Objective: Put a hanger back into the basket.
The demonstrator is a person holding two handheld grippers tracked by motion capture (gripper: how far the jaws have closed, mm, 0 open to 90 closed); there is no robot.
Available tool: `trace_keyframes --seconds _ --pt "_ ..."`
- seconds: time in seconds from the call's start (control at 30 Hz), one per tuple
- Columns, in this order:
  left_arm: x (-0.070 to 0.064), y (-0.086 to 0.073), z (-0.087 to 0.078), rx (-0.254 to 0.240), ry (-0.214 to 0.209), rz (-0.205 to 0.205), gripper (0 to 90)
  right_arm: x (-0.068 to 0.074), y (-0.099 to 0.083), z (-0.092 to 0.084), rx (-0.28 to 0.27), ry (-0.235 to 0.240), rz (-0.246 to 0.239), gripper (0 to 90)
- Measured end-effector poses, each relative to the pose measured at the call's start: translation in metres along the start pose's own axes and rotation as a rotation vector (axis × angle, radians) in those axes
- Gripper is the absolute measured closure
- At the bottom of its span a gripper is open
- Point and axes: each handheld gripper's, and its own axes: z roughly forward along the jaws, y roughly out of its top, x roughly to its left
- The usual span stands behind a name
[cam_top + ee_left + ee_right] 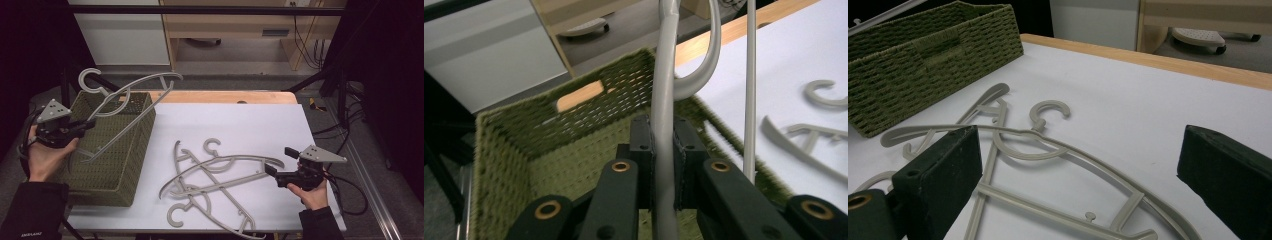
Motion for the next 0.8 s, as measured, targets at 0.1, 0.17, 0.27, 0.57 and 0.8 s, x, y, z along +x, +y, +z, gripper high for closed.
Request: trace_keyframes --seconds 0.1,0.17,0.27,0.57,0.8 --pt "0.012 -0.008 0.0 0.016 0.013 -0.024 81.8 0.0 0.0 0.001 0.002 -0.001 -0.004 4.5" --pt "0.02 -0.013 -0.002 0.03 0.022 -0.029 81.8 0.0 0.0 0.001 0.001 0.0 -0.002 4.5" --pt "0.028 -0.022 -0.004 0.049 0.032 -0.031 81.8 0.0 0.0 0.002 0.002 0.0 -0.004 4.5" --pt "0.045 -0.044 -0.007 0.095 0.068 -0.046 81.7 0.0 -0.001 0.004 0.014 0.002 -0.01 4.5" --pt "0.055 -0.057 -0.009 0.129 0.1 -0.054 81.7 0.0 -0.001 0.004 0.015 0.001 -0.008 4.5"
